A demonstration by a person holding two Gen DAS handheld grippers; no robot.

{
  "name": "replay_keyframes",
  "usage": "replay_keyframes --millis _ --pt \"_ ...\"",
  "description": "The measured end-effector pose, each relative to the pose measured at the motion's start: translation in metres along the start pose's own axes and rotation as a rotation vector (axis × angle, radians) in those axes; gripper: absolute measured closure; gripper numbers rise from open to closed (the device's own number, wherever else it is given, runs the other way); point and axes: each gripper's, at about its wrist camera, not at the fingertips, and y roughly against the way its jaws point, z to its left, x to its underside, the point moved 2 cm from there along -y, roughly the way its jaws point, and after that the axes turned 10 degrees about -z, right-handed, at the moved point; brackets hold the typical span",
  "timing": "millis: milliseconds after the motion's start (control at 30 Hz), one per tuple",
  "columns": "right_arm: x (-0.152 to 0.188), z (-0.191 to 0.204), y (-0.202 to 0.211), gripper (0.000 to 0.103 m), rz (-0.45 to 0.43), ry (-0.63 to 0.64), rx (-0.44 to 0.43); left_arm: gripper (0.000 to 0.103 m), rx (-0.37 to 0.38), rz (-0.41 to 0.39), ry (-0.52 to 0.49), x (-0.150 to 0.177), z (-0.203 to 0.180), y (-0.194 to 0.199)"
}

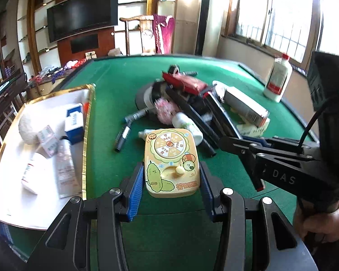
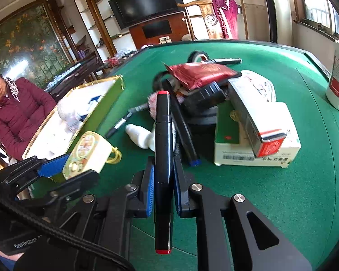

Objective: Organize objects
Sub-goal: 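Carry the cartoon tin and black marker over the tray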

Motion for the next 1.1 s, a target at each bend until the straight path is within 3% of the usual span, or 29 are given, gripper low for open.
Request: replay_keyframes --millis 300,533,800,1100 --pt "-0.016 0.051 0.004 0.091 -0.043 0.005 -0.082 0.063 -0.005 -0.139 0.080 -0.026 0.038 0.053" --pt "-0.030 0.112 -0.007 0.091 -0.032 0.073 -0.156 0.062 -0.061 -0.214 0.164 -0.028 0.098 0.083" --pt "-0.049 0.173 -0.050 0.091 0.052 0.101 -0.223 0.062 -0.167 -0.223 0.266 -0.019 0.185 0.085" --pt "-0.075 0.244 -0.125 0.090 0.179 0.152 -0.266 0.062 -0.256 -0.111 0.355 0.014 0.259 0.039"
